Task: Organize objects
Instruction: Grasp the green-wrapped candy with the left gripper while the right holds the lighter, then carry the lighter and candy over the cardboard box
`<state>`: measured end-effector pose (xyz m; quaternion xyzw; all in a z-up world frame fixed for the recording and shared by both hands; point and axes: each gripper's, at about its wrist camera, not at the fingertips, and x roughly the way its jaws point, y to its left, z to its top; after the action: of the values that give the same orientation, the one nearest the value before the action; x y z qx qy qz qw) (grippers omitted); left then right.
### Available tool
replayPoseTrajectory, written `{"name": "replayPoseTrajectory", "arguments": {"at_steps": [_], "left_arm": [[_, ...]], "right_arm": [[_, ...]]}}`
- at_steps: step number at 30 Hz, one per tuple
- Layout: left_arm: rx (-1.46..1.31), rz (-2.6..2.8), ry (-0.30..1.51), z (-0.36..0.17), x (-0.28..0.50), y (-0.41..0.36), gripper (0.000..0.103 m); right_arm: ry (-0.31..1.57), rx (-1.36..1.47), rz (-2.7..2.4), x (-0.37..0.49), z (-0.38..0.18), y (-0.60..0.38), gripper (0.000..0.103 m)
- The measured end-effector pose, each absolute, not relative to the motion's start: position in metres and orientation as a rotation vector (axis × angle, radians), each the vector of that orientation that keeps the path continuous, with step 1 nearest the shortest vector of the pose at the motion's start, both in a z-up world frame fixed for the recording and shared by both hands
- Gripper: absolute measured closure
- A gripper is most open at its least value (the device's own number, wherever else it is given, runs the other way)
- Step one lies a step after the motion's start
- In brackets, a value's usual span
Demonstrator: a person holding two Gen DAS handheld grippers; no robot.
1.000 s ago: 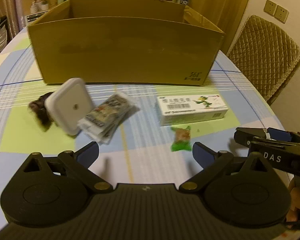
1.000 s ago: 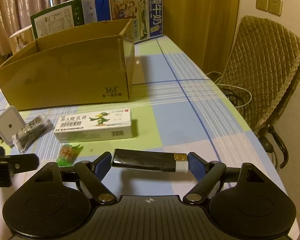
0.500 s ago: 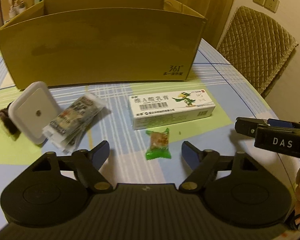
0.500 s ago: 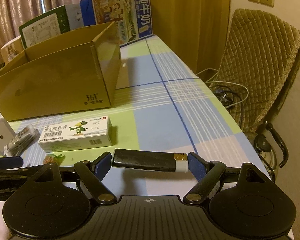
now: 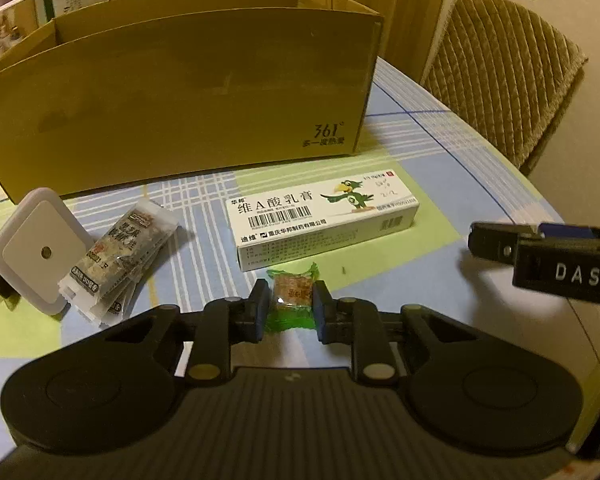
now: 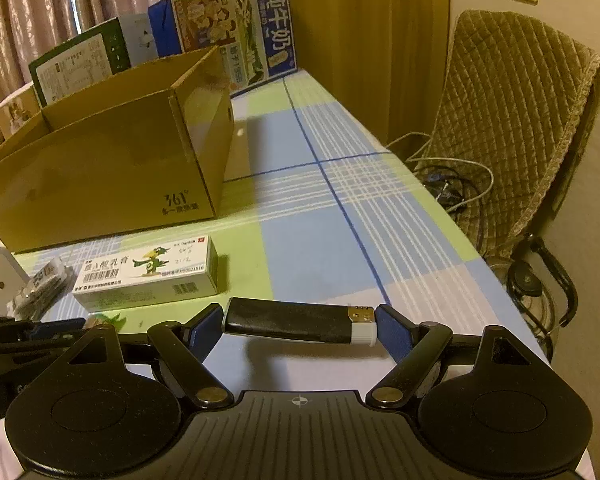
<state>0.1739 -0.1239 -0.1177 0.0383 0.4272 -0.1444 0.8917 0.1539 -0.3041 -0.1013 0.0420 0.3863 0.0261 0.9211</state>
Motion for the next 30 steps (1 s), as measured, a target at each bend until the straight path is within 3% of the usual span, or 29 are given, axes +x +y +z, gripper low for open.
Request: {"name": "replayPoseTrajectory", "arguments": {"at_steps": [30], "left_arm": [[0.012,-0.155,0.798,-0.008,0.111,-0.029,0.085]], "right_arm": [[0.709,0.025,0.275,0.108,-0.025,-0.223,0.024]]}}
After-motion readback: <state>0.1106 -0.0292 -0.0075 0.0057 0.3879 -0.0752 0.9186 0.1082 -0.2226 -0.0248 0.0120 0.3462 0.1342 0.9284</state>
